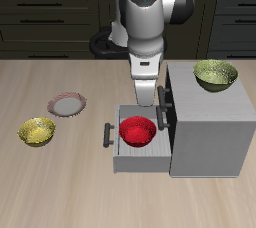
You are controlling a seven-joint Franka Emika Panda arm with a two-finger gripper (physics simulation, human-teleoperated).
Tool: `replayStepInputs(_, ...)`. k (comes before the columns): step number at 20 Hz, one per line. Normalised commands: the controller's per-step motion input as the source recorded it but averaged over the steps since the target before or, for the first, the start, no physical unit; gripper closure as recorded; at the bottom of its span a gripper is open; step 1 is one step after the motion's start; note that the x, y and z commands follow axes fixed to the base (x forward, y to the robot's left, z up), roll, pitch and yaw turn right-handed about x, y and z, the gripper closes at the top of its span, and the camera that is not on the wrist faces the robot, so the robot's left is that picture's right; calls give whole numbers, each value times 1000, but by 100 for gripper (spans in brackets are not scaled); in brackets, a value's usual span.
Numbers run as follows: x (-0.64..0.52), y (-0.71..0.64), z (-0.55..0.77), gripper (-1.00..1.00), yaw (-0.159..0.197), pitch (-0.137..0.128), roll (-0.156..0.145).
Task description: Place the red bowl on the plate and close the bottom drawer of the white cabinet
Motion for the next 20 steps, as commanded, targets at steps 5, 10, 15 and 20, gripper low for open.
replayStepInputs(5,-35,-70,-187,-100,14,28,-7)
replayStepInputs(10,3,-76,-112,-100,-7,16,-3)
replayStepInputs(15,17,-34,-207,-100,-12,30,0)
replayStepInputs(20,4,-33,-151,-100,-7,9,-4)
